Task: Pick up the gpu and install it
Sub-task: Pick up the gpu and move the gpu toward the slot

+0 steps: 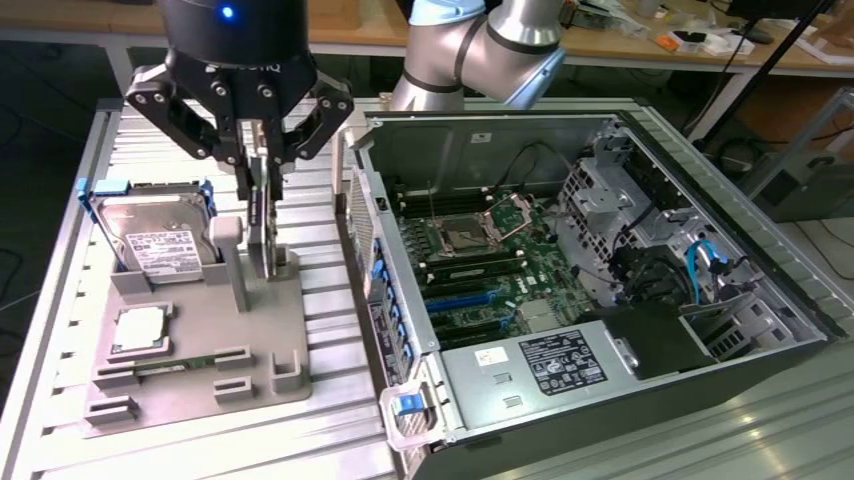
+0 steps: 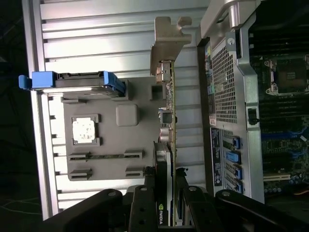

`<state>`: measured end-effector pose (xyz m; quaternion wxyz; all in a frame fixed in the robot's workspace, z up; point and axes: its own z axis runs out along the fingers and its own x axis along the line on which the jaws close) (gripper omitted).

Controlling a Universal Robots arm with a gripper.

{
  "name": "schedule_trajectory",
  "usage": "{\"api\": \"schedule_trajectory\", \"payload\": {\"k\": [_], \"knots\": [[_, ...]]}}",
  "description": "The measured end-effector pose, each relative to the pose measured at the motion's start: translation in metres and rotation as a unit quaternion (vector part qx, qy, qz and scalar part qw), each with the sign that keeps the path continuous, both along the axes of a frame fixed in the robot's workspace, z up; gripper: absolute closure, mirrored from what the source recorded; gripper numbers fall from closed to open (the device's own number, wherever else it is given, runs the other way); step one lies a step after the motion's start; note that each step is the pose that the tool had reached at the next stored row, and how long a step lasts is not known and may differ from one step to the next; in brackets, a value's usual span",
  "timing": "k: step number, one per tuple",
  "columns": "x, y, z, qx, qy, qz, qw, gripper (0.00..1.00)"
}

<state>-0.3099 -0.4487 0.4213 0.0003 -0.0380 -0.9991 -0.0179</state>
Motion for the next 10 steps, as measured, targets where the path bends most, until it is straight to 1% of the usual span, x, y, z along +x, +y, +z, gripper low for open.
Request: {"api": "schedule_trajectory", "payload": {"k": [10], "knots": [[0.0,0.0,0.0185,0.0,0.0034,0.0,1.0,0.73]]}}
